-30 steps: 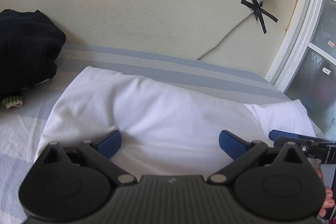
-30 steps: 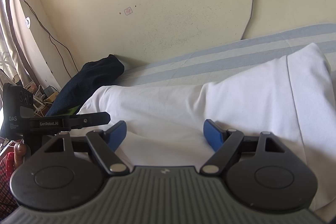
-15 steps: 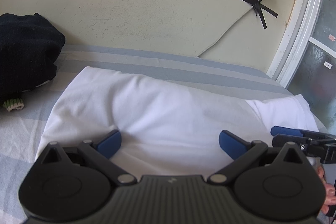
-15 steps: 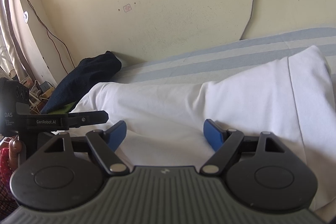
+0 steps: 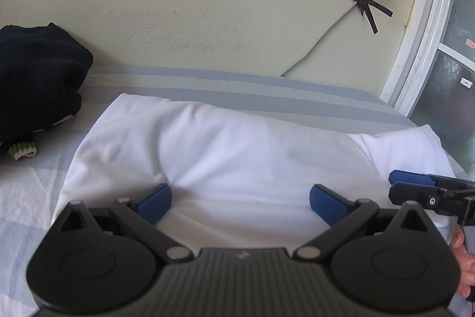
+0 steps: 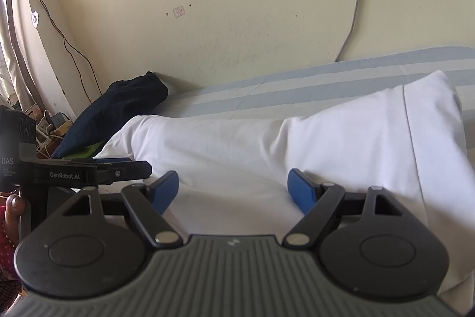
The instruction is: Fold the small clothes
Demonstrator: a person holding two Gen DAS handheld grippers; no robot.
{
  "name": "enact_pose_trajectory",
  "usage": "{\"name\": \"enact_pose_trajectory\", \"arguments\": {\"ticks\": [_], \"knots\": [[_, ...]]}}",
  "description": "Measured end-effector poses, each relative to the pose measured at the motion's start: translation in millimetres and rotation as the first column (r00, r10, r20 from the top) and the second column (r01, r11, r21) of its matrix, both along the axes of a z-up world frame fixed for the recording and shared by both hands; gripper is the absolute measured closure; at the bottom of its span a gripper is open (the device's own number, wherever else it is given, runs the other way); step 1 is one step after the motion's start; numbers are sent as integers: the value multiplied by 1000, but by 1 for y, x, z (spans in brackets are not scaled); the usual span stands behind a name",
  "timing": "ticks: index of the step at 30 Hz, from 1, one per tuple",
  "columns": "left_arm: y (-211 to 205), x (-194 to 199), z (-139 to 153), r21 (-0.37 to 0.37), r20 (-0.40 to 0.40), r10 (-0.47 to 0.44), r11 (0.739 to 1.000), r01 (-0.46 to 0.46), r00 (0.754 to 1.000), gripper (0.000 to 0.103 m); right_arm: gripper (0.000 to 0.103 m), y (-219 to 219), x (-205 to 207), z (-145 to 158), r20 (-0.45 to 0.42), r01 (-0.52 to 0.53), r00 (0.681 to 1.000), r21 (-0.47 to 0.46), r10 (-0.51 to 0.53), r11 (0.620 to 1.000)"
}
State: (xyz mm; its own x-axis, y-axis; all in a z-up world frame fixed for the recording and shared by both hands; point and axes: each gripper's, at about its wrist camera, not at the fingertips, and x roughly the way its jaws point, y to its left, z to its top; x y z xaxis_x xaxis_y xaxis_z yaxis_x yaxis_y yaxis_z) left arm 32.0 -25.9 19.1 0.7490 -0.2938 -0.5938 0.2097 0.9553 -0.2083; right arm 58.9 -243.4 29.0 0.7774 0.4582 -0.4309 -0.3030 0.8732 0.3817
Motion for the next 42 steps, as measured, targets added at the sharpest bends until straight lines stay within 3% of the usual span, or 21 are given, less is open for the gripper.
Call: {"name": "enact_pose_trajectory", "arguments": {"ticks": [42], "knots": [[0,0,-1,2,0,0,1000,0,1000,0,20,-4,-2,0,3,1,1000,17,-1,1000]]}}
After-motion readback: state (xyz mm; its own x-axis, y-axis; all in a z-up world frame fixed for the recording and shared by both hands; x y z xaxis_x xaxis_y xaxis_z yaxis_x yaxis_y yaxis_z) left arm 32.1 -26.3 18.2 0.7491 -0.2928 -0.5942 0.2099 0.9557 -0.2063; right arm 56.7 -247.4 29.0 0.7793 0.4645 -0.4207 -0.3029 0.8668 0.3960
